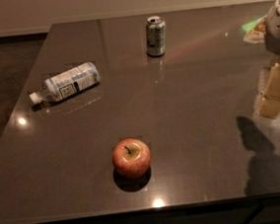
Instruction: Move apple near 7up can
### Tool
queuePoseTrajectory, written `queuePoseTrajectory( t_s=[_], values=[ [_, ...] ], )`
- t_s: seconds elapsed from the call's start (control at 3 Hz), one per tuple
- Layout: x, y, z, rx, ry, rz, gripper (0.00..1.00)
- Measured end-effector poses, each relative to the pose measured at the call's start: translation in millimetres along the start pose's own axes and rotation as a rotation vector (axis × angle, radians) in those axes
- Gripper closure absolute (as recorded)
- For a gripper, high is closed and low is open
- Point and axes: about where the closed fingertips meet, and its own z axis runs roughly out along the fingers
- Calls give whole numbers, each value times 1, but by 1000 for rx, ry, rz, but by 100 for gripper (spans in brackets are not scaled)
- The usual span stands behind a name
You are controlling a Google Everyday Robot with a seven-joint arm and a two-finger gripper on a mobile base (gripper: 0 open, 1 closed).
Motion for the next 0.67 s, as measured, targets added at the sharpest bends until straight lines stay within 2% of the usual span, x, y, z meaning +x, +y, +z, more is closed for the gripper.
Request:
queuePoseTrajectory(
  t_s=[0.67],
  values=[
    [-8,2,4,-7,-2,-17,0]
  ],
)
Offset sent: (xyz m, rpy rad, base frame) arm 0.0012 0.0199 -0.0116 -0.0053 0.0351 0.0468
